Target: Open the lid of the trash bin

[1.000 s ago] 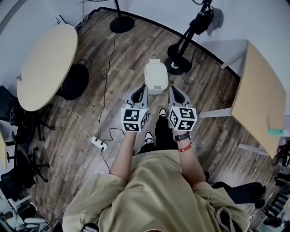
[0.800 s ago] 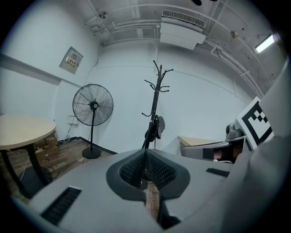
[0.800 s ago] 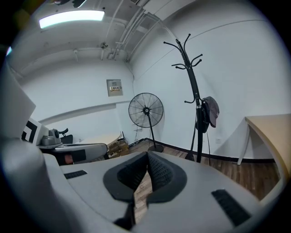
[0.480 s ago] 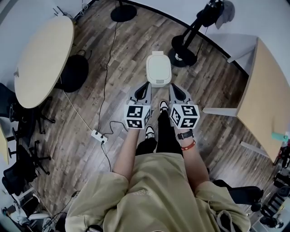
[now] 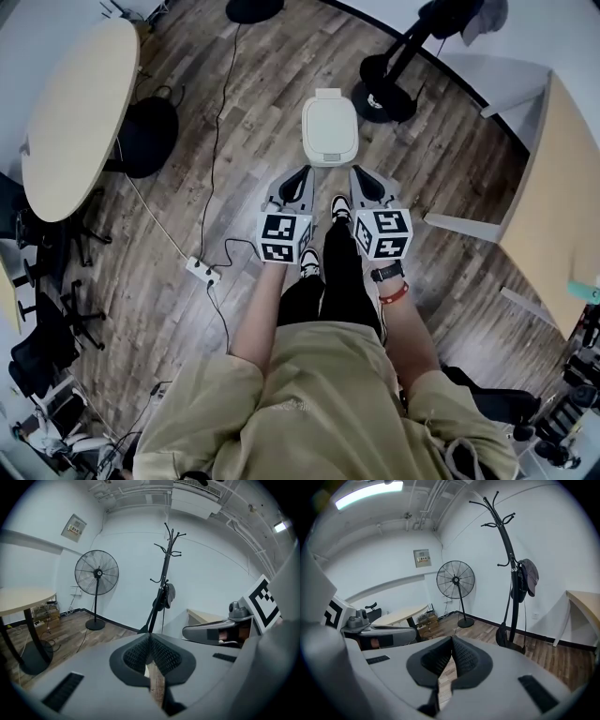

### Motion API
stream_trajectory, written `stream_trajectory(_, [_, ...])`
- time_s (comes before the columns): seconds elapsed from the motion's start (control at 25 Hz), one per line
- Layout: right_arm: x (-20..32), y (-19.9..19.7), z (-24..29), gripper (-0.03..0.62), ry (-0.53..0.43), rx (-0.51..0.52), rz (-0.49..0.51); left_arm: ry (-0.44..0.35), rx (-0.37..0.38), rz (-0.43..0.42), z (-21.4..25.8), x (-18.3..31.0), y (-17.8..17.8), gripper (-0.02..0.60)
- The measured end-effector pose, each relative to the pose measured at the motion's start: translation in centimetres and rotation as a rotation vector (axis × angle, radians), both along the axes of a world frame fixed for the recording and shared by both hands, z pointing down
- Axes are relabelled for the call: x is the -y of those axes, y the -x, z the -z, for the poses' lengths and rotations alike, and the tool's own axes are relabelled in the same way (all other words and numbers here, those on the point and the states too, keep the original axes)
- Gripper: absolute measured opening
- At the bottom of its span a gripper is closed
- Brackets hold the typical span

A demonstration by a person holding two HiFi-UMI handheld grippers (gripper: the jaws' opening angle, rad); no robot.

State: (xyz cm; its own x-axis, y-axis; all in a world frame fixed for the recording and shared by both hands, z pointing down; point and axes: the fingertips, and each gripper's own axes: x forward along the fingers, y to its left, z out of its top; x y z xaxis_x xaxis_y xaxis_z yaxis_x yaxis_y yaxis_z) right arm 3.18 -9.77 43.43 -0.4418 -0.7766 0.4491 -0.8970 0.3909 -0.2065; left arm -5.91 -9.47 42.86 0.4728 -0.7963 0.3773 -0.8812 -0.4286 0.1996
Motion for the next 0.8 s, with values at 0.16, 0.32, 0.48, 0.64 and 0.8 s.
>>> stream_trajectory(0.16, [1.1,0.0,-2.3,0.014,0.020,-0.004,0.022,0.026,-0.006,-0.002,-2.2,0.9,-0.7,0.023])
stream_trajectory(0.32, [2.0,-0.5,-4.9,0.014,0.050,-0.009,0.033,0.059,-0.022,0.006,-4.5,1.7,-1.2,0.023])
stream_trajectory(0.48, [2.9,-0.5,-7.3,0.015,0.081,-0.008,0.040,0.078,-0.021,0.010,-6.4,2.5,-1.2,0.023])
stream_trajectory(0.64, [3.5,-0.4,-10.1,0.015,0.111,-0.013,0.053,0.087,-0.013,0.005,-8.5,3.3,-1.4,0.023])
stream_trajectory(0.8, [4.0,-0.3,-12.5,0.015,0.154,-0.015,0.058,0.113,-0.008,0.000,-10.1,3.7,-1.6,0.023])
